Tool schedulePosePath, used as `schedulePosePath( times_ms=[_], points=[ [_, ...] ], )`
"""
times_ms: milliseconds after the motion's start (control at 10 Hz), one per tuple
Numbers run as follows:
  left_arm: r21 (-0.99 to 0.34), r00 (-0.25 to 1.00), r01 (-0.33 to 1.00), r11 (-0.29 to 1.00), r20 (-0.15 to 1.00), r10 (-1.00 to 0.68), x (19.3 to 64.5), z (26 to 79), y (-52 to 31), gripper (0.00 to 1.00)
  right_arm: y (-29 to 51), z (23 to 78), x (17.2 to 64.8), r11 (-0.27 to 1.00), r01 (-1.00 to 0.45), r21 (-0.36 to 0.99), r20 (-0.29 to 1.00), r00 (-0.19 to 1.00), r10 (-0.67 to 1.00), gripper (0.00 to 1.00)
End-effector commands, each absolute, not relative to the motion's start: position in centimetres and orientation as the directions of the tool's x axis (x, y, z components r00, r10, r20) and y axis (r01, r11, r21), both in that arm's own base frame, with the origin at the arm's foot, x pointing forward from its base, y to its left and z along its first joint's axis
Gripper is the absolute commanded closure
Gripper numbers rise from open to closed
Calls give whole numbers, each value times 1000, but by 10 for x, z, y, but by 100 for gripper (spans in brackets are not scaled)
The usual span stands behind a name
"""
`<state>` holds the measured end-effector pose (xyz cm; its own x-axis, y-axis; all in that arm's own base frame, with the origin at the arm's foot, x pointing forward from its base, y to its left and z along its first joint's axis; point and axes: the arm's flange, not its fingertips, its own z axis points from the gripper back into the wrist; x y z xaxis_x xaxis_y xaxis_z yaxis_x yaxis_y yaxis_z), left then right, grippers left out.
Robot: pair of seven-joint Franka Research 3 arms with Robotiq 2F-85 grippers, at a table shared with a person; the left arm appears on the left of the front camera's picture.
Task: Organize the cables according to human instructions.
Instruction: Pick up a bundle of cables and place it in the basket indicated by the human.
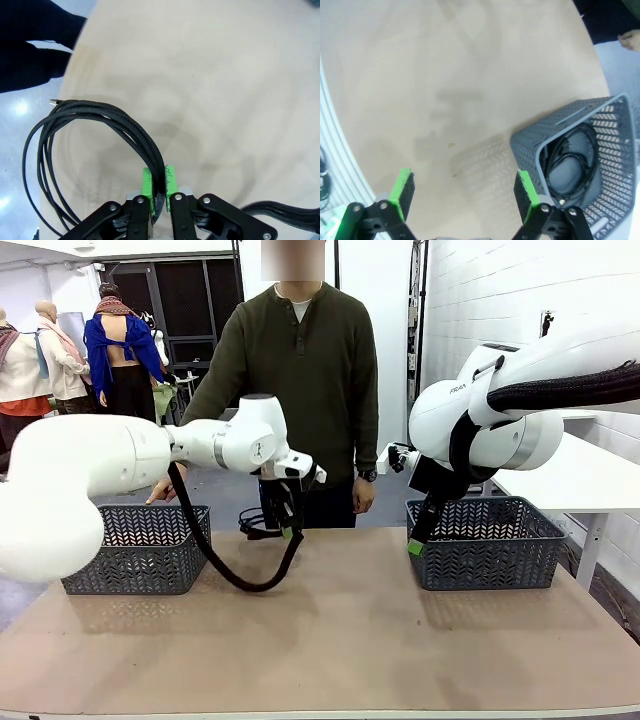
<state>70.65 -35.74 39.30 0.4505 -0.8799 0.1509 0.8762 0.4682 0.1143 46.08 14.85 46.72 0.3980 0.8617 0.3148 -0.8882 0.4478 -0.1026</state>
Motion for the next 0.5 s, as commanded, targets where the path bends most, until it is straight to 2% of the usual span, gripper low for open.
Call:
schedulePosePath(
  times_ms=[0, 400],
  points=[
    [133, 414, 892, 432, 145, -899, 675, 434, -348, 100, 149, 467, 462, 449, -888, -105, 307, 400, 864, 0],
    [198, 197, 952, 231, 178, -964, 636, 504, -301, 100, 149, 467, 462, 449, -888, -105, 307, 400, 864, 0]
  ],
)
